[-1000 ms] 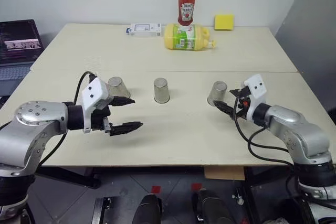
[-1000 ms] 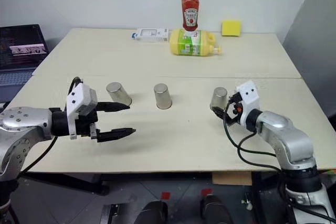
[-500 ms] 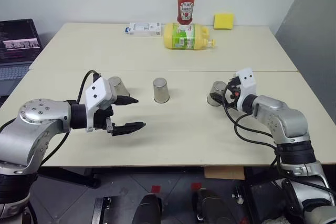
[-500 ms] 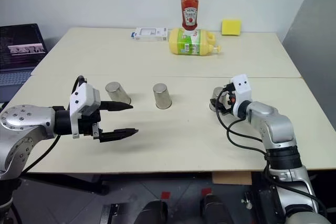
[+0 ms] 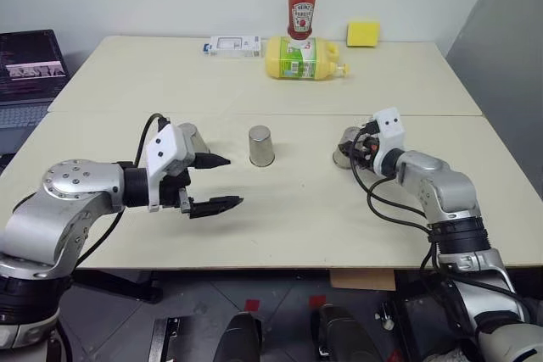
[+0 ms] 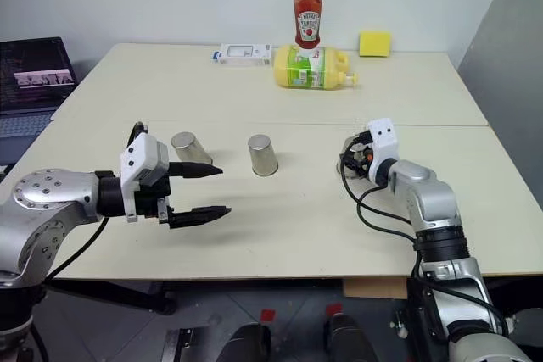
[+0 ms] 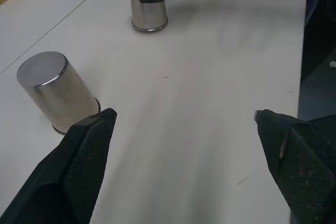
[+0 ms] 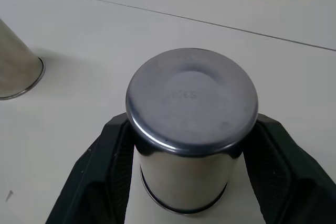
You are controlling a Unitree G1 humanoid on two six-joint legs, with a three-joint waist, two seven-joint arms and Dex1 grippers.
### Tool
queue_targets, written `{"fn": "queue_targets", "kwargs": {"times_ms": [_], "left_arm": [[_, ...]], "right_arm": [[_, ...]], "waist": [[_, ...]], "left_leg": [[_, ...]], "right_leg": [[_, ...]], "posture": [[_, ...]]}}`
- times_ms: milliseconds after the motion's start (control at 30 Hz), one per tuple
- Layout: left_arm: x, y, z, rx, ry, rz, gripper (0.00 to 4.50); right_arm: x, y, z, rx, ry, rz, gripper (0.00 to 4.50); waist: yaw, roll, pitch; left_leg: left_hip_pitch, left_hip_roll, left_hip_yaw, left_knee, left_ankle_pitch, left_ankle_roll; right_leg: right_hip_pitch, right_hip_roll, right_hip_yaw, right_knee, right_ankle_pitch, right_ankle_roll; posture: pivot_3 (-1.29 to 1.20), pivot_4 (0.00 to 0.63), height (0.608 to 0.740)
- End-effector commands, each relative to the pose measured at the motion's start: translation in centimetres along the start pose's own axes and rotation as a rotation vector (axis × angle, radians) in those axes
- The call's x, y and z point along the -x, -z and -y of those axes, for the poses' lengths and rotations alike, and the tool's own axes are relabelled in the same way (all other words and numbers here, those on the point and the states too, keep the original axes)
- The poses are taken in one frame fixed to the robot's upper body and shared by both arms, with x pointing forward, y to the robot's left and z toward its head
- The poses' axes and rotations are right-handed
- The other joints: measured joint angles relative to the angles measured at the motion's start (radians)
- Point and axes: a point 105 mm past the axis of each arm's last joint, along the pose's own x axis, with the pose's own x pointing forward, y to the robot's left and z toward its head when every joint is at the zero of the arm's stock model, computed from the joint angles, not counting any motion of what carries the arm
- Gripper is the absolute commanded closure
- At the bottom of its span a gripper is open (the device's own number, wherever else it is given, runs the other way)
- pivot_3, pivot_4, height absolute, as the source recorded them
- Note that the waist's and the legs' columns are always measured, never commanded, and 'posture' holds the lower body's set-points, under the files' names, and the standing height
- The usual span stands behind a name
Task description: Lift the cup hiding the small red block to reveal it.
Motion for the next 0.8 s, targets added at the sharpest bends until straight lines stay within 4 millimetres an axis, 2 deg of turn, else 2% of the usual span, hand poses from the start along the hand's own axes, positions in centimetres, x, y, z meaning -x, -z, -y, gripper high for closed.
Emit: {"fn": "queue_targets", "kwargs": {"times_ms": [33, 133, 233, 300, 433, 633, 700, 800], "left_arm": [[0.1, -1.1, -0.3, -0.038, -0.013, 0.026, 0.00], [0.0, -0.9, -0.2, -0.044, -0.006, 0.017, 0.00], [-0.2, -0.6, 0.0, -0.046, -0.001, 0.009, 0.00], [-0.4, -0.6, 0.0, -0.046, 0.005, 0.010, 0.00], [-0.8, -0.6, -0.1, -0.054, 0.014, 0.013, 0.00], [-1.0, -0.7, -0.4, -0.064, 0.021, 0.014, 0.00], [-1.0, -0.7, -0.4, -0.066, 0.021, 0.014, 0.00], [-0.9, -0.7, -0.5, -0.061, 0.010, 0.017, 0.00]], "right_arm": [[1.5, -4.4, 0.0, 0.038, 0.010, 0.148, 1.89], [3.0, -5.9, 1.1, 0.060, 0.067, 0.189, 1.89], [4.6, -5.4, 3.3, 0.149, 0.201, 0.136, 1.89], [5.1, -4.1, 4.6, 0.160, 0.276, 0.082, 1.89], [5.0, -1.7, 5.8, 0.085, 0.340, 0.006, 1.89], [4.7, 0.5, 7.4, -0.070, 0.429, -0.037, 1.89], [4.7, 0.6, 7.6, -0.117, 0.440, -0.031, 1.17], [5.0, -1.0, 7.4, -0.148, 0.430, 0.042, 0.46]], "waist": [[0.001, 0.000, 0.000], [0.001, 0.000, 0.000], [0.002, 0.000, 0.000], [0.003, 0.000, 0.000], [0.001, 0.000, 0.000], [-0.010, 0.000, 0.000], [-0.010, 0.000, 0.000], [-0.010, 0.000, 0.000]], "left_leg": [[-0.001, 0.000, 0.000, 0.000, 0.000, 0.000], [-0.002, 0.000, 0.000, 0.000, 0.000, 0.000], [-0.002, 0.000, 0.000, 0.000, 0.000, 0.000], [-0.002, -0.001, 0.000, 0.000, 0.000, 0.000], [-0.002, -0.001, 0.000, 0.000, 0.000, 0.000], [-0.001, 0.001, 0.000, 0.000, 0.000, 0.000], [-0.002, 0.001, 0.000, 0.000, 0.000, 0.000], [-0.002, 0.000, 0.000, 0.000, 0.000, 0.000]], "right_leg": [[-0.001, 0.000, 0.000, 0.000, 0.000, 0.000], [-0.002, 0.000, 0.000, 0.000, 0.002, -0.004], [-0.002, 0.000, 0.000, 0.000, 0.002, -0.004], [-0.002, -0.001, 0.000, 0.000, 0.002, -0.004], [-0.002, -0.001, 0.000, 0.000, 0.002, -0.004], [-0.002, 0.002, 0.001, 0.001, 0.003, -0.004], [-0.002, 0.002, 0.001, 0.001, 0.003, -0.004], [-0.002, 0.001, 0.001, 0.000, 0.003, -0.004]], "posture": [[0.00, 0.150, 0.740], [0.00, 0.150, 0.740], [0.00, 0.150, 0.740], [0.00, 0.150, 0.740], [0.00, 0.150, 0.740], [0.00, 0.150, 0.740], [0.00, 0.150, 0.740], [0.00, 0.150, 0.740]]}}
